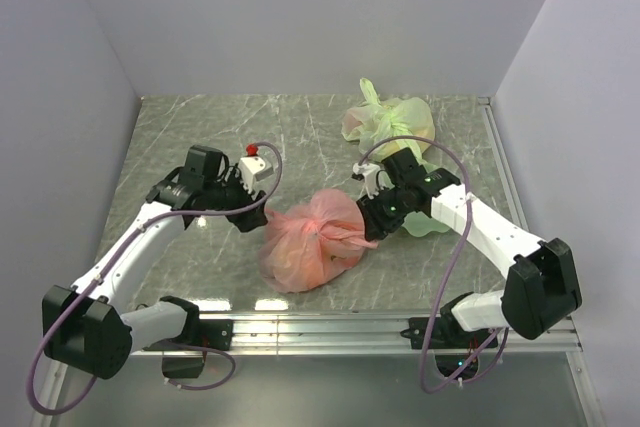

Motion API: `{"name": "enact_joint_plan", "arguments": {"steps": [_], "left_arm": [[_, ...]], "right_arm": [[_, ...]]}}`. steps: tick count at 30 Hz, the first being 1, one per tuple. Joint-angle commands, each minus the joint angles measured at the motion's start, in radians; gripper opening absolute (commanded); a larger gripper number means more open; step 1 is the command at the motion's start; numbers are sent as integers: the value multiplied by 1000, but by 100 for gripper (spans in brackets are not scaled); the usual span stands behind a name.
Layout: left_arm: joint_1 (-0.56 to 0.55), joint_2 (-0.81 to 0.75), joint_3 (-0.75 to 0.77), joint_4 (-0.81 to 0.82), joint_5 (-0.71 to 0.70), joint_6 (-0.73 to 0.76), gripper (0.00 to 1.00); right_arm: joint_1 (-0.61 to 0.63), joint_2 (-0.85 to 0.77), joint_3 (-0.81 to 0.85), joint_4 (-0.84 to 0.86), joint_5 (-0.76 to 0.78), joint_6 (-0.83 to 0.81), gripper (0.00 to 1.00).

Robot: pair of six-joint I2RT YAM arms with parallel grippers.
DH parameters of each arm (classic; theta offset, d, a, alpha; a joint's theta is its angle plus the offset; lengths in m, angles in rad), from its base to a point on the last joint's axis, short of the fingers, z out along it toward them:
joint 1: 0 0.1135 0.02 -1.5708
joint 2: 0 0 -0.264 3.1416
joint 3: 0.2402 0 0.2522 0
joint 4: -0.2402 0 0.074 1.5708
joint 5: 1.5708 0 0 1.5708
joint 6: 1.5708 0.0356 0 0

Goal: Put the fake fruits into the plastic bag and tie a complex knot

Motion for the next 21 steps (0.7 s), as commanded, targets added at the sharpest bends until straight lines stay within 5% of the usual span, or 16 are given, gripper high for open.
{"name": "enact_joint_plan", "arguments": {"steps": [1, 6, 14, 18, 21], "left_arm": [[-11, 8, 17, 25, -98, 76, 70], [-12, 45, 5, 105, -145, 76, 63], [-24, 74, -60, 257, -43, 14, 60], [-37, 119, -87, 349, -40, -23, 53], [-49, 148, -87, 352, -52, -22, 39]], "right_arm": [[20, -41, -8, 47, 75, -26, 44], [30, -20, -14, 54, 95, -34, 41], [38, 5, -11, 63, 95, -43, 52], [43, 22, -2, 61, 89, -51, 42], [46, 26, 3, 55, 95, -68, 21]]}}
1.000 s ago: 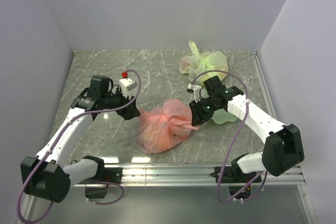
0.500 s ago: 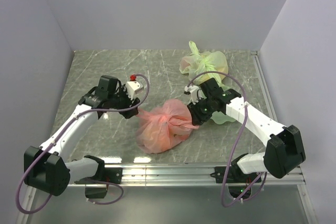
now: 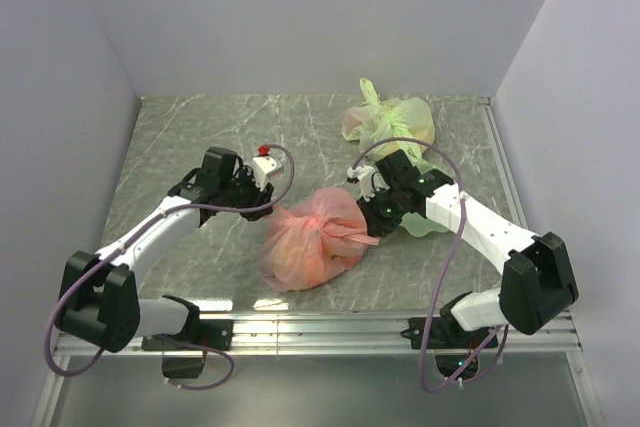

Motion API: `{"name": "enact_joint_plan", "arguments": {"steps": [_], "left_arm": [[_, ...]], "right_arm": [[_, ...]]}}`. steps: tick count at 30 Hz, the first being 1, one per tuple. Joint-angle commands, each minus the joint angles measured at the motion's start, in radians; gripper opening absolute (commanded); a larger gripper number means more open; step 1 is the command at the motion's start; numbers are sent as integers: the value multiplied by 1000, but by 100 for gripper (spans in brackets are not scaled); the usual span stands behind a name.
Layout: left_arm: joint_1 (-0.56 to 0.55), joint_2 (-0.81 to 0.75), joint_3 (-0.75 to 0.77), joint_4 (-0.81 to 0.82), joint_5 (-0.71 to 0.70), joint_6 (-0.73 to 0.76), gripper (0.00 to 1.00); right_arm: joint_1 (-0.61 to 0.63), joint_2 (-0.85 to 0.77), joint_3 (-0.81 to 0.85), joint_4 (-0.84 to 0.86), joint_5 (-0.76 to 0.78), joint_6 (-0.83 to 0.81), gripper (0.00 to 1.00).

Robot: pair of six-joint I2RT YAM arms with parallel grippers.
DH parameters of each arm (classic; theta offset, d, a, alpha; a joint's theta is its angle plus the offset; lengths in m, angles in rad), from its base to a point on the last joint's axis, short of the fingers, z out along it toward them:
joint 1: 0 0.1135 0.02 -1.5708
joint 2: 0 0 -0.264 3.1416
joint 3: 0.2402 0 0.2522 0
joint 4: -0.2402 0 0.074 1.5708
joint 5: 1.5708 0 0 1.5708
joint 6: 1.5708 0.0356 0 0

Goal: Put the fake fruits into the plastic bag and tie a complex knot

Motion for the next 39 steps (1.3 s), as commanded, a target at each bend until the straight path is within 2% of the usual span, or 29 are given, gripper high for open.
{"name": "enact_joint_plan", "arguments": {"steps": [1, 2, 4, 5, 13, 18, 24, 29, 39], "left_arm": [[-11, 24, -2, 74, 9, -19, 34], [-11, 25, 0, 62, -6, -16, 23], [-10, 13, -2, 46, -58, -23, 11], [1, 7, -3, 26, -74, -37, 1], [98, -122, -22, -118, -211, -74, 0], [145, -224, -40, -198, -290, -36, 0], [185, -281, -57, -285, -343, 21, 0], [232, -266, -40, -308, -347, 55, 0], [354, -229, 95, -328, -242, 73, 0]], "right_arm": [[13, 6, 9, 18, 25, -29, 10], [11, 4, 9, 12, 36, -35, 6], [14, -11, -5, 9, 79, -52, 0], [14, -20, -13, 7, 91, -62, 0], [14, -145, -91, -5, 248, -155, 0], [14, -224, -128, -16, 383, -235, 0], [-12, -255, -141, -39, 432, -279, 0], [-52, -249, -134, -41, 441, -287, 0], [-193, -238, -74, -34, 447, -365, 0]]}}
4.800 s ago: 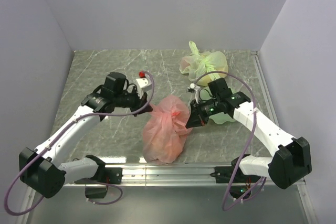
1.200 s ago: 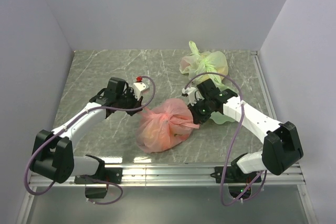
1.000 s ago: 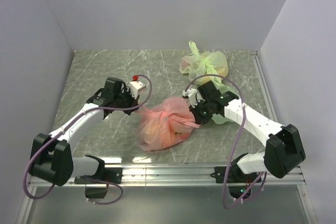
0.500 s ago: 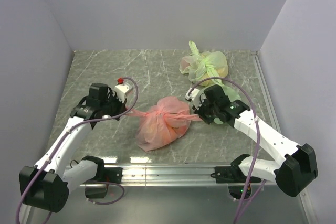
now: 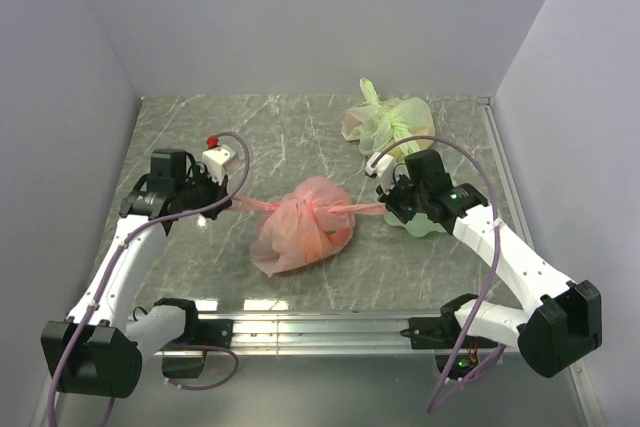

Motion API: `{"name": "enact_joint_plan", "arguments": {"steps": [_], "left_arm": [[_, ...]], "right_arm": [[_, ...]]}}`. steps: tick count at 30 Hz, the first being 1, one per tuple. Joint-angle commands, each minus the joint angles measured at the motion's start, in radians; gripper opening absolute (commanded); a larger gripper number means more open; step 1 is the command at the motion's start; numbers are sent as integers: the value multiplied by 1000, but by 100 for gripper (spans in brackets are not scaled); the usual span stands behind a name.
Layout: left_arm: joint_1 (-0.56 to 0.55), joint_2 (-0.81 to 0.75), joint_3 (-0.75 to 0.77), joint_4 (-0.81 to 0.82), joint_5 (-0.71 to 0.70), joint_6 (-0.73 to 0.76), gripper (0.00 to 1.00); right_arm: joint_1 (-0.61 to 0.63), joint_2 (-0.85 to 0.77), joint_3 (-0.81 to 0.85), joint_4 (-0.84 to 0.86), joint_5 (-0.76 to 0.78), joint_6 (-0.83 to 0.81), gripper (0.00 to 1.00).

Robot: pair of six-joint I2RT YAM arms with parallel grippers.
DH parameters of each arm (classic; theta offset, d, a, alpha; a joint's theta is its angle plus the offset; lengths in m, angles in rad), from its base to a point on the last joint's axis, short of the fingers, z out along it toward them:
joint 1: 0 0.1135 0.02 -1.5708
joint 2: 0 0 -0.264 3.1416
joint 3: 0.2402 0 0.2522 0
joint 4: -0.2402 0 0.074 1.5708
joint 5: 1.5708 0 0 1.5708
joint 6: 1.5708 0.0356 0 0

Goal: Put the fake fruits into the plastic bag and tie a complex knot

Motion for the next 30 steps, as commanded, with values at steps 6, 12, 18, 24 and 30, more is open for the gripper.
{"name": "enact_joint_plan", "arguments": {"steps": [6, 12, 18, 24, 30], "left_arm": [[193, 35, -21, 13, -223, 119, 0], [243, 82, -40, -7, -214, 174, 0], [303, 150, 150, -36, -104, 173, 0], [303, 197, 286, -11, 20, 102, 0], [268, 218, 151, 87, 17, 80, 0]], "right_arm": [[-101, 4, -51, -127, 294, -86, 0], [-108, 26, -48, -131, 284, -91, 0], [-122, 73, 90, -164, 258, -91, 0], [-115, 168, 297, -222, 162, -40, 0], [-32, 224, 244, -176, 111, 15, 0]]}}
